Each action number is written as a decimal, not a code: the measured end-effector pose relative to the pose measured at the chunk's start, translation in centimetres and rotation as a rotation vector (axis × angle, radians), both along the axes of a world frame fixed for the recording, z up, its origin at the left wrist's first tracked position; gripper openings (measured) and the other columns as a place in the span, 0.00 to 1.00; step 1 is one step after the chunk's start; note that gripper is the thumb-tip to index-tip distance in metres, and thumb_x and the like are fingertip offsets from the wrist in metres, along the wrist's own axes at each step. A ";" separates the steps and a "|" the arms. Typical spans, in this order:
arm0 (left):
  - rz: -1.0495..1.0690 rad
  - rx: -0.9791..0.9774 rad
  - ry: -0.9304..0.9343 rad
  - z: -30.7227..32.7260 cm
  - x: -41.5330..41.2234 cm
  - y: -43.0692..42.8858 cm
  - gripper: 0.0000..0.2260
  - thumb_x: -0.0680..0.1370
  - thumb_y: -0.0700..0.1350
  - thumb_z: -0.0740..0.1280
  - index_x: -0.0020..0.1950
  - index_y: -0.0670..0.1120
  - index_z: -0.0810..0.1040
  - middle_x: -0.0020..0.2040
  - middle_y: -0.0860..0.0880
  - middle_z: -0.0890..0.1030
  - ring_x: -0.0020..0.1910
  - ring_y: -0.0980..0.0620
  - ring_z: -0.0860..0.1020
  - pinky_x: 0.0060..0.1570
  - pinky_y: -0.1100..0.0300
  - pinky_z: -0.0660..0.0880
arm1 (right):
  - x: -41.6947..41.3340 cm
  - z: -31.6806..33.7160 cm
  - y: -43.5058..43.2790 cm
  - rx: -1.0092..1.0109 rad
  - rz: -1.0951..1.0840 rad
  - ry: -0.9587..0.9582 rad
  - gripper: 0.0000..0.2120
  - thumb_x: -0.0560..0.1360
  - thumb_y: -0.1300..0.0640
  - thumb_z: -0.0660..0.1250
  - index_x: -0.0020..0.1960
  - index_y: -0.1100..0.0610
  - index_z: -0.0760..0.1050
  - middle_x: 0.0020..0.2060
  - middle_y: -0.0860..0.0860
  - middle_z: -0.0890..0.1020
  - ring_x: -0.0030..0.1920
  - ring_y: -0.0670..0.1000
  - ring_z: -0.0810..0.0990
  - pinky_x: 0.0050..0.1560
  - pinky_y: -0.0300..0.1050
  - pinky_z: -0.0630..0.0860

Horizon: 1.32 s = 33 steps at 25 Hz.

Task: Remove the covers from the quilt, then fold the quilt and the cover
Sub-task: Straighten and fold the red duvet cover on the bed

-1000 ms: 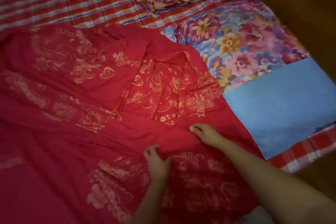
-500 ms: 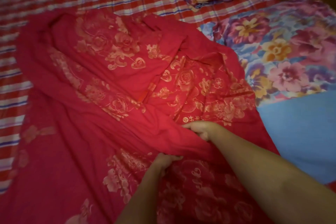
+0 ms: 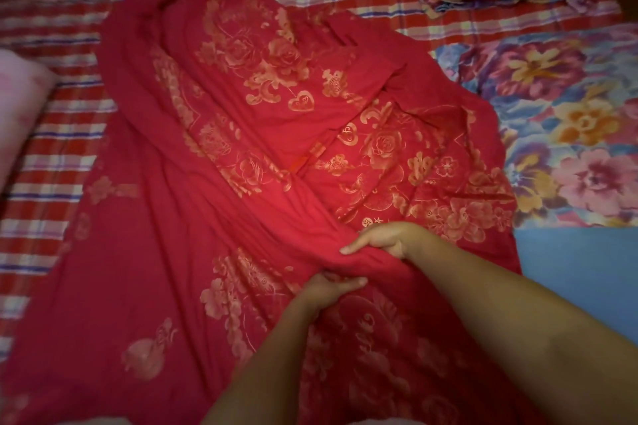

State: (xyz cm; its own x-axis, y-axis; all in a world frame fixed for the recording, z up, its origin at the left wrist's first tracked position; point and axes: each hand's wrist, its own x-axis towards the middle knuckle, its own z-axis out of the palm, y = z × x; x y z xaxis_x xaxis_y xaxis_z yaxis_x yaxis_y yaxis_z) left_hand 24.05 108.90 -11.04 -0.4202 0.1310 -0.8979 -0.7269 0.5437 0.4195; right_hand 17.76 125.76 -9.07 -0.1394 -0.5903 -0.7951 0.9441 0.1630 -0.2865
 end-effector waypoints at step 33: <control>-0.077 -0.641 0.262 -1.6 20.3 24.3 0.32 0.75 0.45 0.66 0.71 0.35 0.54 0.64 0.40 0.72 0.61 0.43 0.75 0.57 0.54 0.71 | 11.3 -2.0 16.8 0.607 0.004 0.724 0.08 0.76 0.61 0.67 0.40 0.63 0.75 0.20 0.47 0.76 0.22 0.44 0.75 0.29 0.36 0.72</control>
